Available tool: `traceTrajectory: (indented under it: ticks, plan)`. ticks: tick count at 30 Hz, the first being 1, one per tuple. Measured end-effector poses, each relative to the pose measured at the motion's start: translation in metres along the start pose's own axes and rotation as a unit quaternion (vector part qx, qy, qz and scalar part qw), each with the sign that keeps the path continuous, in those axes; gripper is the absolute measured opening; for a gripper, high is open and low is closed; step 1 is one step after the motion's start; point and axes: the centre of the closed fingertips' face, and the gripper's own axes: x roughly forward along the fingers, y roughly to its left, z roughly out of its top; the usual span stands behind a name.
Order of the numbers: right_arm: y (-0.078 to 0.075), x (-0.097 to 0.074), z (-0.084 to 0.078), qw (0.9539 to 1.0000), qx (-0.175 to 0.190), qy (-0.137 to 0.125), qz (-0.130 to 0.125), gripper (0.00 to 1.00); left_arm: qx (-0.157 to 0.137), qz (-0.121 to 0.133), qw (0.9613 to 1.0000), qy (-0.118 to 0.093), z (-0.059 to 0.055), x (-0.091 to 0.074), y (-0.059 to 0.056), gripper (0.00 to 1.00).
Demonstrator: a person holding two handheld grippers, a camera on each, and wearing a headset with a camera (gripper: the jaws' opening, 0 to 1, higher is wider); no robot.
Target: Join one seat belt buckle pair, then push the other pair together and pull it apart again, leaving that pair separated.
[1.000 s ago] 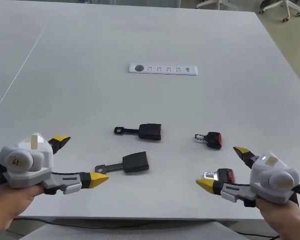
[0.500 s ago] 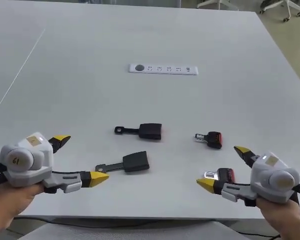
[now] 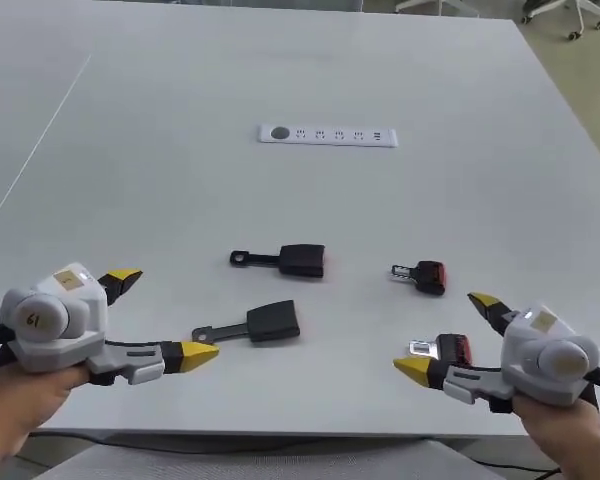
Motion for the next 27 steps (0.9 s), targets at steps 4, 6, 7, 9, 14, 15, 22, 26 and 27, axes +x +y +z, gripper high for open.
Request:
traceTrajectory:
  ticks: [4,6,7,9,14,15,22,26,27]
  plan:
    - [-0.001,0.0,-0.002,1.0,-0.007,0.006,0.001,0.96,-0.002,-0.002,1.0,-0.004,0.002,0.0,0.0,1.0]
    - [-0.003,-0.001,-0.008,0.999,-0.035,0.027,0.002,0.94,0.001,-0.001,1.0,-0.001,0.001,0.001,0.001,1.0]
    - [-0.002,0.0,-0.007,0.9993,-0.029,0.025,0.005,0.94,0.001,-0.002,1.0,0.0,0.001,0.001,0.0,1.0]
    - [-0.004,-0.001,-0.006,0.9995,-0.025,0.018,0.009,0.95,0.004,-0.003,1.0,0.001,0.001,0.002,0.0,1.0]
    - [-0.009,-0.002,-0.007,0.9995,-0.025,0.019,0.009,0.95,0.004,-0.004,1.0,0.003,0.0,0.003,0.001,1.0]
    - [-0.011,-0.002,-0.007,0.9995,-0.025,0.02,0.009,0.95,0.005,-0.005,1.0,0.004,0.0,0.004,0.001,1.0]
    - [-0.013,-0.003,-0.006,0.9994,-0.024,0.022,0.015,0.94,0.011,-0.013,0.9998,0.01,0.0,0.012,-0.002,1.0]
    - [-0.013,-0.003,-0.009,0.9991,-0.025,0.027,0.022,0.94,0.018,-0.019,0.9995,0.016,0.001,0.017,-0.005,1.0]
    - [-0.013,-0.002,-0.009,0.999,-0.025,0.028,0.024,0.94,0.02,-0.02,0.9995,0.017,0.001,0.018,-0.005,1.0]
